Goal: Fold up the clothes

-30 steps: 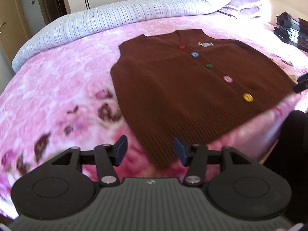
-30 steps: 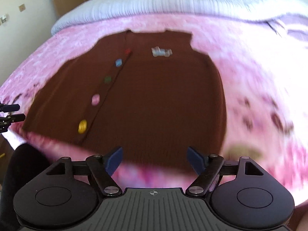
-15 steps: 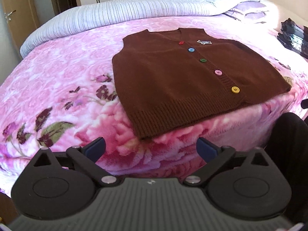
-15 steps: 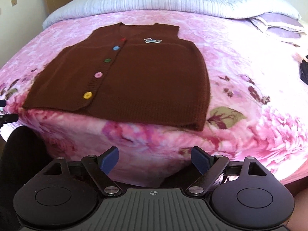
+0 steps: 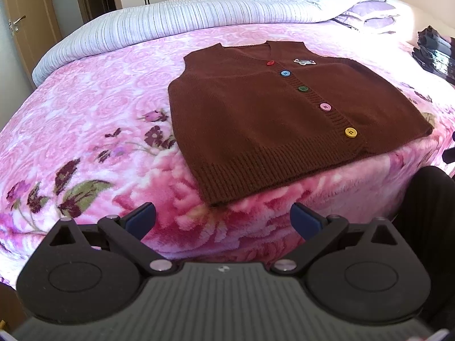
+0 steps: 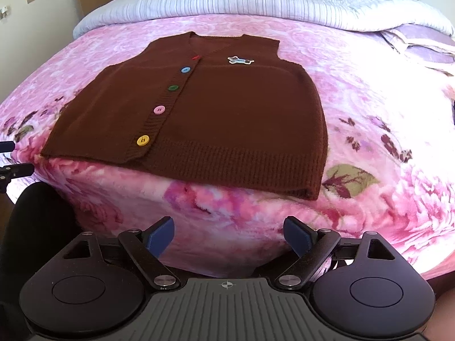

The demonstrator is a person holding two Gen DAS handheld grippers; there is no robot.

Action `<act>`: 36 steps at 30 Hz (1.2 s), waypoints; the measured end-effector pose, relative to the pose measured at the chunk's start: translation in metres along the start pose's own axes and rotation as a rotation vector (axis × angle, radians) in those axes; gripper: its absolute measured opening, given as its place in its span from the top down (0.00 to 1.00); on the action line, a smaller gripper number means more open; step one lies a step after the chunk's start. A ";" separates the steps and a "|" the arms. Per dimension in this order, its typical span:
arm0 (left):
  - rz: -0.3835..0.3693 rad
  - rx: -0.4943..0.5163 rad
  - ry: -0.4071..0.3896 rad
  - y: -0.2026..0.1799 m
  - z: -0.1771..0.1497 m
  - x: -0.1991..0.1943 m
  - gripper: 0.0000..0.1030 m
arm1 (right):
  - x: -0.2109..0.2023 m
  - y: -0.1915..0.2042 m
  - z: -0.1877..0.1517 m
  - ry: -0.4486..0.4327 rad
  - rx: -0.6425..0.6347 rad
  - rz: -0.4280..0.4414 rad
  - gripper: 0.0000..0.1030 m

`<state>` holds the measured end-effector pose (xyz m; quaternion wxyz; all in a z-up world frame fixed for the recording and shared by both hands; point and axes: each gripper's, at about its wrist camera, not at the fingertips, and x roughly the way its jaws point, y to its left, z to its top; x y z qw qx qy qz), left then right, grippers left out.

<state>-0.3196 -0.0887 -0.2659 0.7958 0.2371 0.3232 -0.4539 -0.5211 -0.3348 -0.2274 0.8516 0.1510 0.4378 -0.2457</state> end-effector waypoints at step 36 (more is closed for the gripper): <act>0.077 0.418 -0.018 0.059 -0.002 0.019 0.06 | 0.085 0.220 0.043 -0.298 -0.953 0.297 0.47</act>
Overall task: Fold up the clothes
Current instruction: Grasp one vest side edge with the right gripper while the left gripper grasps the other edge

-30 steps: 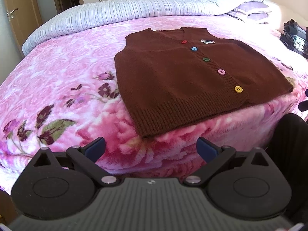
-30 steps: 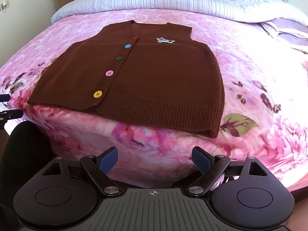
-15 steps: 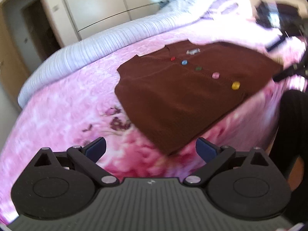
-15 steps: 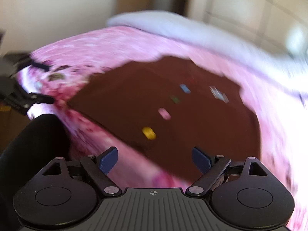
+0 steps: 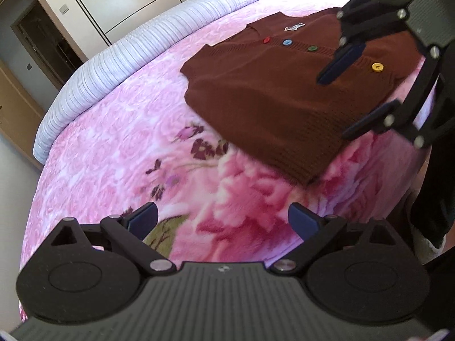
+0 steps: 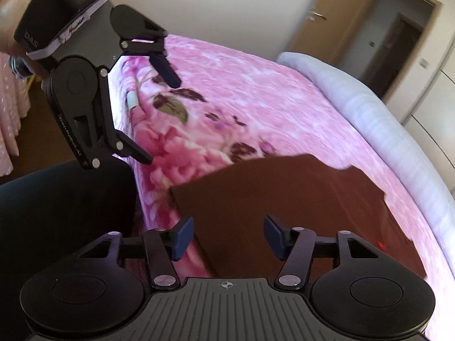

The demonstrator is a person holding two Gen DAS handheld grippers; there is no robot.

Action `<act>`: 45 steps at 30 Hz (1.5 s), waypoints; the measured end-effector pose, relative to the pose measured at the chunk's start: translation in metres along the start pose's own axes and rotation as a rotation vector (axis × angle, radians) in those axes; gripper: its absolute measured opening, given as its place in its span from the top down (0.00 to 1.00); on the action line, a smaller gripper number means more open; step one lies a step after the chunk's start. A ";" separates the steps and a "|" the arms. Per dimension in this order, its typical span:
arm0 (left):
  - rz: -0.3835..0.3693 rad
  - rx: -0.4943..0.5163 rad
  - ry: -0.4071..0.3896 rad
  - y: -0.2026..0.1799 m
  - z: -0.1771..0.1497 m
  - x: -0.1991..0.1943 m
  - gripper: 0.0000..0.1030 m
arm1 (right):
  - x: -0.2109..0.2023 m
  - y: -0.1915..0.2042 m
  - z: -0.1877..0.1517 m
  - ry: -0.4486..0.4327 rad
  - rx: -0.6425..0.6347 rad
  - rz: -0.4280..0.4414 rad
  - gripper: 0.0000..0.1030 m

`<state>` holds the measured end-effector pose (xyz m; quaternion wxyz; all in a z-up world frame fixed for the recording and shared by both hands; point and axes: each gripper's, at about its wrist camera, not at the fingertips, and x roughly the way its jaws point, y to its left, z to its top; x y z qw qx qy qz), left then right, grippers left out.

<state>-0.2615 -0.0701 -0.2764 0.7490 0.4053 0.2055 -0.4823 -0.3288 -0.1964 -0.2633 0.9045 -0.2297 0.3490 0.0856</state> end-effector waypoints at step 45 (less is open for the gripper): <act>0.068 0.671 -0.251 0.008 0.061 0.086 0.15 | -0.014 -0.060 0.009 -0.129 0.247 -0.074 0.91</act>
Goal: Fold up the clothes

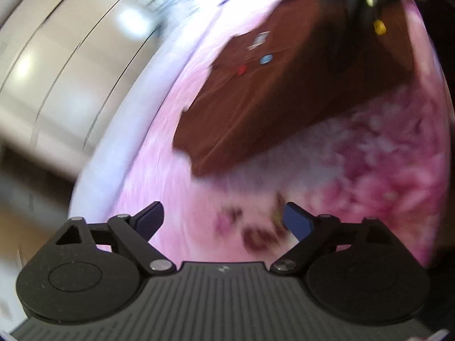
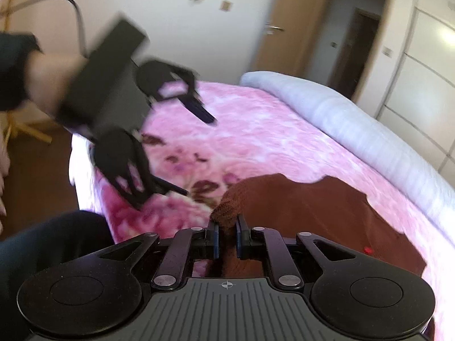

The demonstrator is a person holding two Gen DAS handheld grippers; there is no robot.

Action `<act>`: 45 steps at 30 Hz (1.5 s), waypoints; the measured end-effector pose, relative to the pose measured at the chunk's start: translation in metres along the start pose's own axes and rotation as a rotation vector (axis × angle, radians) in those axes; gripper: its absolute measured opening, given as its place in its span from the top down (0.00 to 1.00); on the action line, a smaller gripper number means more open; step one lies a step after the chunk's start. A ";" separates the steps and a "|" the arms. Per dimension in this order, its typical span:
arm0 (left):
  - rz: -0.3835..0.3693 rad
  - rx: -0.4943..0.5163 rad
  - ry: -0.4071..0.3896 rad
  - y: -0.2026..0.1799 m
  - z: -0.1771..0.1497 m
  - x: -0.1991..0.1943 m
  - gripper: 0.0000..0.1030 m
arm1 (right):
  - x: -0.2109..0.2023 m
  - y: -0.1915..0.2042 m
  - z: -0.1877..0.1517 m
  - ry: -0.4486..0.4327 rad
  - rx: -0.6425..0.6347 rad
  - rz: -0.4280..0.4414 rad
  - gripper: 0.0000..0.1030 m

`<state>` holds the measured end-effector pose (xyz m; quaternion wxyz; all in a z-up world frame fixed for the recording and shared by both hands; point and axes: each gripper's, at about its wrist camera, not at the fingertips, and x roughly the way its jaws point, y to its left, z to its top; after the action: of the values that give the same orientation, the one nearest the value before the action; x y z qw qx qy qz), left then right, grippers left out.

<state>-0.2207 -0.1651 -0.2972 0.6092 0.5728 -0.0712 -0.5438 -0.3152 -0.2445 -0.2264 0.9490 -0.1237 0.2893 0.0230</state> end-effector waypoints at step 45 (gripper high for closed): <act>-0.322 0.021 -0.186 -0.009 0.230 0.082 0.65 | -0.189 -0.195 -0.253 -0.155 1.226 -0.274 0.90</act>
<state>-0.3558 -0.3667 -0.2716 0.4991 0.5304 -0.0405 -0.6841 -0.5874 -0.4911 -0.2816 0.8600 0.4085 0.1619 -0.2595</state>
